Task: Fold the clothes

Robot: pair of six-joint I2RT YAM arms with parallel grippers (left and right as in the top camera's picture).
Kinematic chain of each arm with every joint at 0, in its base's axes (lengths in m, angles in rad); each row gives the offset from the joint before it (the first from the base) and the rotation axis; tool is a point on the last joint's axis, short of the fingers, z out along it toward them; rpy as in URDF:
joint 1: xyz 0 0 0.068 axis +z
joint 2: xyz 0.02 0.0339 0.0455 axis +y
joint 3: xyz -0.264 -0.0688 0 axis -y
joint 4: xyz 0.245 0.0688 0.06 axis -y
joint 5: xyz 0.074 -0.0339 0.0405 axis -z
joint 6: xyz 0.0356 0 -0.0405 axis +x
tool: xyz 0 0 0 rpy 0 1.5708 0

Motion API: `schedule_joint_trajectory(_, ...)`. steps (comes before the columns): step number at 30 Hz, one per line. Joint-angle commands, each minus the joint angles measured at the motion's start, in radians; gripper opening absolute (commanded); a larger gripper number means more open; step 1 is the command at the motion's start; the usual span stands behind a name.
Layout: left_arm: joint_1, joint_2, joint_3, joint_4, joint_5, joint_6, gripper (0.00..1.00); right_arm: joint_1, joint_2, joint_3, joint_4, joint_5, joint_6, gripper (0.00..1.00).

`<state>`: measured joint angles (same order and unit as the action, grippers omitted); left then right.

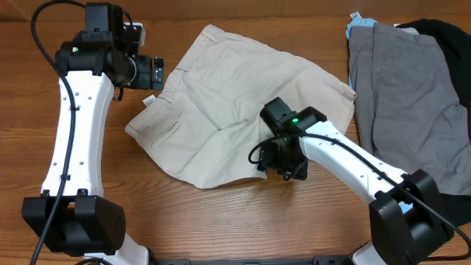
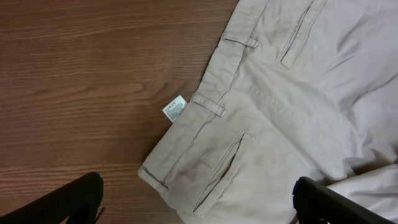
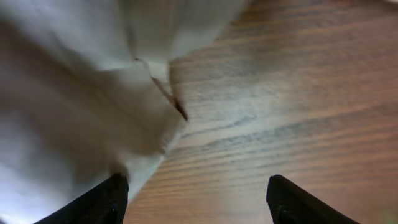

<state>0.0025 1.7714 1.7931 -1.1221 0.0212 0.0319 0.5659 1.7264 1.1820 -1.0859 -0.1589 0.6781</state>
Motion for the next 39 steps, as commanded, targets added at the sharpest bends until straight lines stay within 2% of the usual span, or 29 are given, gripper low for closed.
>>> schedule_joint_trajectory(1, 0.005, 0.008, 0.015, 0.004, -0.003, -0.010, 1.00, 0.003, -0.008, -0.004, 0.023, -0.016, -0.079, 0.75)
schedule_joint_trajectory(5, 0.005, 0.008, 0.015, 0.004, -0.003, -0.010, 1.00, 0.037, -0.008, -0.005, 0.031, -0.016, -0.178, 0.75)
schedule_joint_trajectory(10, 0.004, 0.008, 0.015, 0.003, -0.002, -0.010, 1.00, 0.094, -0.008, -0.010, 0.131, -0.018, -0.197, 0.76)
schedule_joint_trajectory(16, 0.004, 0.008, 0.015, -0.003, -0.002, -0.010, 1.00, 0.096, -0.007, -0.126, 0.294, -0.028, -0.215, 0.76)
schedule_joint_trajectory(21, 0.004, 0.008, 0.015, -0.004, -0.002, -0.010, 1.00, 0.096, -0.007, -0.177, 0.322, -0.053, -0.214, 0.75)
schedule_joint_trajectory(26, 0.004, 0.008, 0.015, -0.004, -0.002, -0.010, 1.00, 0.096, -0.007, -0.179, 0.344, -0.053, -0.217, 0.67)
schedule_joint_trajectory(33, 0.004, 0.008, 0.015, 0.005, -0.002, -0.010, 1.00, 0.095, -0.004, -0.201, 0.410, -0.125, -0.233, 0.64)
schedule_joint_trajectory(39, 0.004, 0.008, 0.015, 0.005, 0.006, -0.010, 1.00, 0.086, 0.019, -0.201, 0.412, -0.123, -0.233, 0.59)
